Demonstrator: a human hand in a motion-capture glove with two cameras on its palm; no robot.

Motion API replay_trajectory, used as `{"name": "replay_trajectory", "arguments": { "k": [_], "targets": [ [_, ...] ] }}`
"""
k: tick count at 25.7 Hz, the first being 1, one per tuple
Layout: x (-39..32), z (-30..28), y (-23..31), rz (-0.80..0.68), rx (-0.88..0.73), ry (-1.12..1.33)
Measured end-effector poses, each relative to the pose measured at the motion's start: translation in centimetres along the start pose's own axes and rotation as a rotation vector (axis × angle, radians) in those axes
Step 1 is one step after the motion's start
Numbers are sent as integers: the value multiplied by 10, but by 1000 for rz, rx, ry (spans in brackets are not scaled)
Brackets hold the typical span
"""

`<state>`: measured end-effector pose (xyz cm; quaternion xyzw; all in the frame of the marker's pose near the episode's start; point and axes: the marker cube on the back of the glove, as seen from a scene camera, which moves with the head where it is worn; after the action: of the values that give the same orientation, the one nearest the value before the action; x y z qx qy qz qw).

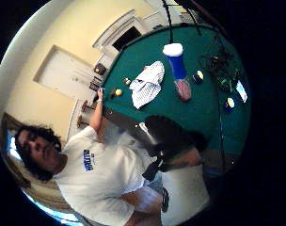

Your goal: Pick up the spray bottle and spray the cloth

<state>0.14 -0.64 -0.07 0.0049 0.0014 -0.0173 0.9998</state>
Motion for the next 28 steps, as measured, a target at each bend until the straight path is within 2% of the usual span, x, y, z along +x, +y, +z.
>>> {"name": "replay_trajectory", "arguments": {
  "k": [17,22,28],
  "targets": [
    [12,4,-1,2,6,-53],
    [20,32,0,6,8,-131],
    [27,83,-6,115,-46,-236]
  ]
}}
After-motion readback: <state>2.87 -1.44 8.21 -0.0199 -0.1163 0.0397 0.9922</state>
